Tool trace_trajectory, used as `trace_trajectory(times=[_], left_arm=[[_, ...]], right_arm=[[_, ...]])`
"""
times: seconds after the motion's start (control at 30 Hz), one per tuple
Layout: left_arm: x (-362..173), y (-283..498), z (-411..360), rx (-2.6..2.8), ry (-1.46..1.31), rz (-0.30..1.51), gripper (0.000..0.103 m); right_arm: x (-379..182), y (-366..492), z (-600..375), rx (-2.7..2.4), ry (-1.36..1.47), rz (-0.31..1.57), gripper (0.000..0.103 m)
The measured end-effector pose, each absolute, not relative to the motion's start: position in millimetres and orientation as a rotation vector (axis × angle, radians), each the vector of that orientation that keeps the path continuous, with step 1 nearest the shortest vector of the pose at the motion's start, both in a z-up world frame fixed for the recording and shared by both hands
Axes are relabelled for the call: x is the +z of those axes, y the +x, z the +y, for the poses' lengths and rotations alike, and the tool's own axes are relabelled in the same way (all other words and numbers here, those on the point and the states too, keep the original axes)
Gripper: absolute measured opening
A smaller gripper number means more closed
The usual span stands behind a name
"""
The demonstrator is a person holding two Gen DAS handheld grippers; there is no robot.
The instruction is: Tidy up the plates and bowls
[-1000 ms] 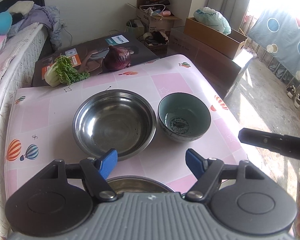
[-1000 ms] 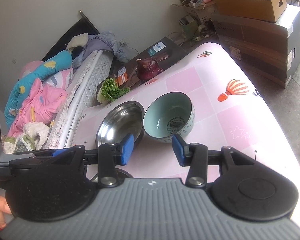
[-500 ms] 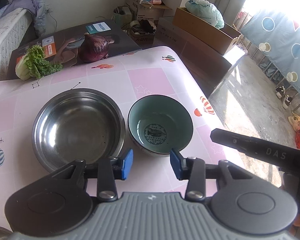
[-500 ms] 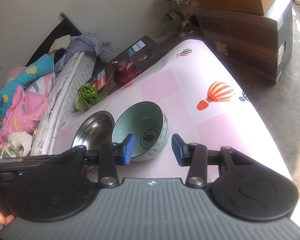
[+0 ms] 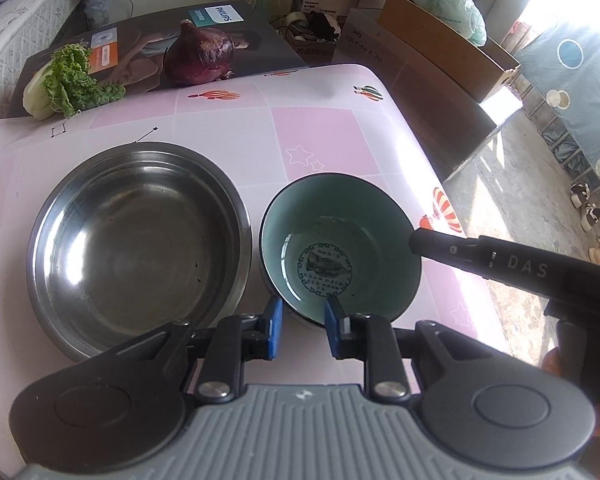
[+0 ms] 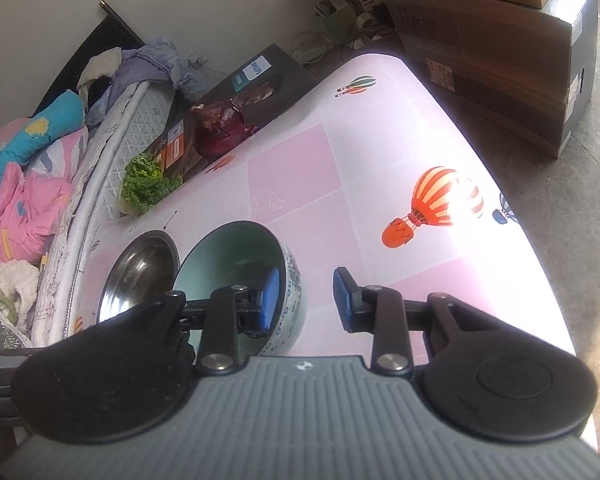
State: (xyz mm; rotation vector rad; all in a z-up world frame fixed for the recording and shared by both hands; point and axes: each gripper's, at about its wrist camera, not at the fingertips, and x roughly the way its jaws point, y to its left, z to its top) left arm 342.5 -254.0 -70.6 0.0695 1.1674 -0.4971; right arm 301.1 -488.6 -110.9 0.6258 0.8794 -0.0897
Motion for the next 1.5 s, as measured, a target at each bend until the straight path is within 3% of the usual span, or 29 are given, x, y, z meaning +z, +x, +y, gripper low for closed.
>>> trace_trajectory(times=[0.13,0.33,1.5], left_arm=[[-74.0,345.2,-255.7,-0.480,0.070,1.171,0.024],[-76.5,347.4,-258.5,-0.465,0.076,1.174,0.024],[-79.3,323.2,-274.7,-0.568,0.117,1.171,0.030]], right_arm=[[-117.6,311.0,-483.8,-0.073,0.613,0.894,0.026],[-129.3,320.5,-478.0,-0.053,0.626,0.916,0.012],[-124.7,274.8,-497.7,-0.082,0.644,0.926,0.015]])
